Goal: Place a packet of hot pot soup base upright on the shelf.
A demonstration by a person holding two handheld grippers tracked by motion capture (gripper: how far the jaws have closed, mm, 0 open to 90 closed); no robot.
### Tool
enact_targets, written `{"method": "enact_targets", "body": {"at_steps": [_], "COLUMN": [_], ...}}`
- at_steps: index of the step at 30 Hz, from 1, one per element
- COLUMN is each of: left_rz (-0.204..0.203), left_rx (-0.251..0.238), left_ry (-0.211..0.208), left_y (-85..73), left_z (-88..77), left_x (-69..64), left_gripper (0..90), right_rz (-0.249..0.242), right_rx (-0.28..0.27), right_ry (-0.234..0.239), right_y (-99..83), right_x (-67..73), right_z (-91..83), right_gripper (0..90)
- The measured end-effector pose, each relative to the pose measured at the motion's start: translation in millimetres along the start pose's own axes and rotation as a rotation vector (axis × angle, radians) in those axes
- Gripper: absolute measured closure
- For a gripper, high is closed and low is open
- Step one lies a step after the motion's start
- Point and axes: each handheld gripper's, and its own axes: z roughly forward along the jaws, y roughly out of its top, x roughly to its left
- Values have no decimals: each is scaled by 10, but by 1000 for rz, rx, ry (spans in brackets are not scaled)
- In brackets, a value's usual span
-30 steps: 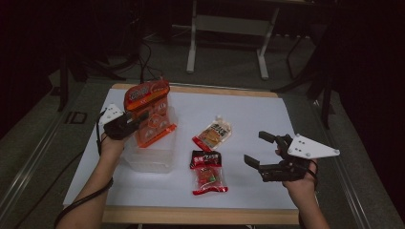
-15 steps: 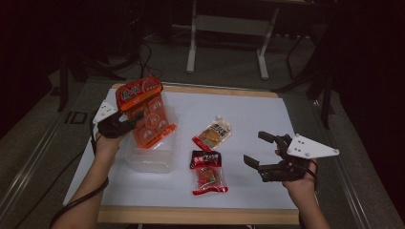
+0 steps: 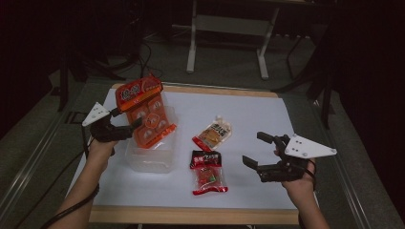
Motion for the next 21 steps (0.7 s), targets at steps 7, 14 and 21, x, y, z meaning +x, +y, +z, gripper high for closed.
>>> {"method": "enact_targets", "body": {"at_steps": [7,14,21], "left_rz": [-2,15,29], "left_rx": [-10,-19,-22], "left_ry": [-23,-50,-86], "left_y": [18,24,9], "left_z": [-183,-392,-515], "left_x": [-141,-301,-528], "left_gripper": [13,13,13], "right_rz": [15,-17,-34], "right_rx": [6,39,63], "right_ry": [5,28,8], "right_y": [-31,-91,-149], "right_x": [-13,-16,-20], "right_z": [34,82,139], "right_gripper": [140,170,198]}}
